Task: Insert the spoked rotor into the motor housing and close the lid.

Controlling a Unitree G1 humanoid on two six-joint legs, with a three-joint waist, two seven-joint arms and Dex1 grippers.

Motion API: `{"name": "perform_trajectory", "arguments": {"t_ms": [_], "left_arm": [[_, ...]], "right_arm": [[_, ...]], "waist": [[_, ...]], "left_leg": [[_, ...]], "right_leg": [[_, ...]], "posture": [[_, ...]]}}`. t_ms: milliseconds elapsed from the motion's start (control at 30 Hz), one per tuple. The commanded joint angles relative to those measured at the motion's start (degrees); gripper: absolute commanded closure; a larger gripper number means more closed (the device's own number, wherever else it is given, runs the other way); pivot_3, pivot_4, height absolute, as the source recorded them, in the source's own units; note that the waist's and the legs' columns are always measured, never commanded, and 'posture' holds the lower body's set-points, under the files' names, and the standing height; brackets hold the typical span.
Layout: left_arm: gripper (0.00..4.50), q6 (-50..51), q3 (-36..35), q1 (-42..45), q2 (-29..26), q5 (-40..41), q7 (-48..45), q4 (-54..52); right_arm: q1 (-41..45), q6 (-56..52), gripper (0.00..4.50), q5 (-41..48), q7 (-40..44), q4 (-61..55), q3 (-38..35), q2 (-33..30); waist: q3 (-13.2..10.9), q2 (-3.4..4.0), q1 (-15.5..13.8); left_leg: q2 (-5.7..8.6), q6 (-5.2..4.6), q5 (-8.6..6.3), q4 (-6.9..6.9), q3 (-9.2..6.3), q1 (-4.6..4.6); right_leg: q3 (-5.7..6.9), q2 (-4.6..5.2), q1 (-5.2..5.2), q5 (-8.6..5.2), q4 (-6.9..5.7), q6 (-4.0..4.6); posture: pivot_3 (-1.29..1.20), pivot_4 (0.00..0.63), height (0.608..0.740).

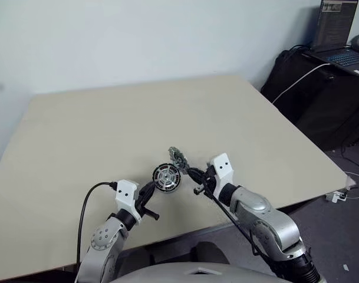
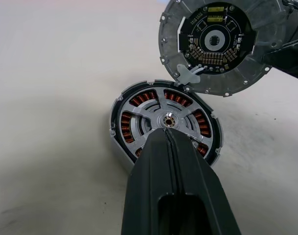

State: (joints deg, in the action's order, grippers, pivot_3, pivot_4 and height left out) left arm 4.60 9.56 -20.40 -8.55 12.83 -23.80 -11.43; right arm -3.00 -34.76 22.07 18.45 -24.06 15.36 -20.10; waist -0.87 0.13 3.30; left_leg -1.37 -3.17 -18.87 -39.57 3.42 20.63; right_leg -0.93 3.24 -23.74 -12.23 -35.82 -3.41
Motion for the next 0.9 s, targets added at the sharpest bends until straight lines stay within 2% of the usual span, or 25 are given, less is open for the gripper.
{"name": "perform_trajectory", "arguments": {"t_ms": [33,400,533,733,900], "left_arm": [[4.5,-1.1,-0.2,0.9,0.2,0.2,-0.1,-0.6],[4.5,-1.3,-0.3,1.4,0.1,0.2,-0.2,-0.2],[4.5,-1.3,-0.3,1.5,0.1,0.2,-0.3,0.0],[4.5,-1.5,-0.3,1.5,0.1,0.2,-0.3,0.2],[4.5,-1.7,-0.4,1.4,0.2,0.1,-0.3,0.3]], "right_arm": [[0.8,3.0,4.48,-3.8,2.1,1.8,2.0,-0.9],[1.0,11.0,4.48,-13.8,2.6,8.6,3.3,-0.4],[1.6,11.1,3.43,-13.7,3.7,7.6,3.7,1.5],[1.7,11.6,1.46,-14.0,6.9,5.1,4.5,1.3],[1.5,9.4,1.46,-12.2,11.5,1.8,3.3,-1.9]], "waist": [[0.0,-0.02,-0.1],[0.0,-0.07,-1.0],[0.0,-0.06,-1.2],[0.0,-0.07,-1.6],[-0.1,-0.09,-1.9]], "left_leg": [[0.0,0.0,0.0,0.0,0.0,0.0],[0.04,0.01,0.01,-0.03,0.0,-0.16],[0.02,0.01,0.01,-0.03,0.0,-0.14],[0.12,0.01,0.01,-0.03,-0.01,-0.06],[0.16,0.0,0.01,-0.04,-0.02,-0.06]], "right_leg": [[0.0,0.0,0.0,0.0,0.0,0.0],[0.0,0.03,0.13,0.01,-0.01,-0.02],[0.0,0.02,0.12,0.01,-0.03,-0.02],[0.0,0.11,0.09,0.16,-0.01,0.25],[0.0,0.15,0.1,0.16,-0.01,0.23]], "posture": [[0.0,0.0,0.74],[0.0,0.0,0.74],[0.0,0.0,0.74],[0.0,0.0,0.74],[0.0,0.0,0.74]]}}
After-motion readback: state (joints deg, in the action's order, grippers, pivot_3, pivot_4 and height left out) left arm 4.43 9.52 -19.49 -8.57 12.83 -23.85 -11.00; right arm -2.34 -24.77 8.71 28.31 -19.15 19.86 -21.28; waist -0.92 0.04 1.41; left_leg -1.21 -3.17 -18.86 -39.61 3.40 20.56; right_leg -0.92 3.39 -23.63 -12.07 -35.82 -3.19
